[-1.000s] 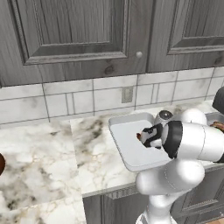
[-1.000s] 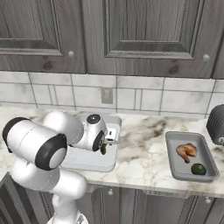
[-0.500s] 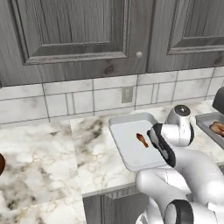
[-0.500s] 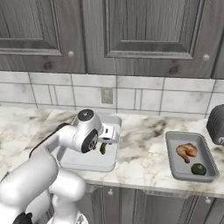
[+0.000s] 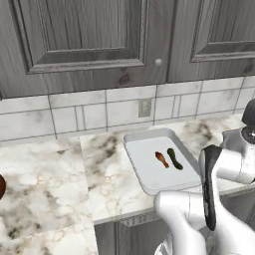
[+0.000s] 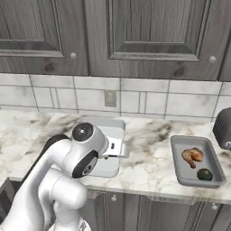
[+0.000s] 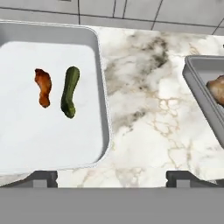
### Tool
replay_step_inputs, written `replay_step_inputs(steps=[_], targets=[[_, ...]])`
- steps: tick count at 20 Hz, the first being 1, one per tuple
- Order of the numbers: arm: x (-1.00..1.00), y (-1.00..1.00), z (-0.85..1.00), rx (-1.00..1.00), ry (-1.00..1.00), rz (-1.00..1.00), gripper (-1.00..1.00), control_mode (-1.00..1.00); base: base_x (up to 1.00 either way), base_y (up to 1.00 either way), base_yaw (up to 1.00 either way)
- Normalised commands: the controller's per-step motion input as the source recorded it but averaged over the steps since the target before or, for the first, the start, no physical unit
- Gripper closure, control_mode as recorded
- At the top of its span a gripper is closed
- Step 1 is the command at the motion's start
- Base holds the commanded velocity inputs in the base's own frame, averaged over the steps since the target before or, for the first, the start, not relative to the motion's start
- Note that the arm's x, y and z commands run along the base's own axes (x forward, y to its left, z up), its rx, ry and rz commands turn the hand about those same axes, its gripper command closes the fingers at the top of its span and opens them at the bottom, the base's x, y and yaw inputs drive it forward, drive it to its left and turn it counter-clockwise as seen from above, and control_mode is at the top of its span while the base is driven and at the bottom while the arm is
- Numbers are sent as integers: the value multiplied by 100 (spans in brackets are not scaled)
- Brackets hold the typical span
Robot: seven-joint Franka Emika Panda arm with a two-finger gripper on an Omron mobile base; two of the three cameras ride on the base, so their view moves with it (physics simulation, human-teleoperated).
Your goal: Place one squash and one chicken drumstick in each tupperware on the nearby counter, to pack two identical lunches.
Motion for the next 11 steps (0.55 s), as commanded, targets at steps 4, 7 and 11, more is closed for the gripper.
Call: replay_step_inputs(steps=[4,7,11], targets=[[-100,-63,97,0,-18,2,-100,-100,0,0,0],[-100,-66,99,0,-19,0,-100,-100,0,0,0],[-100,-70,82,0,-20,0,-100,-100,0,0,0]])
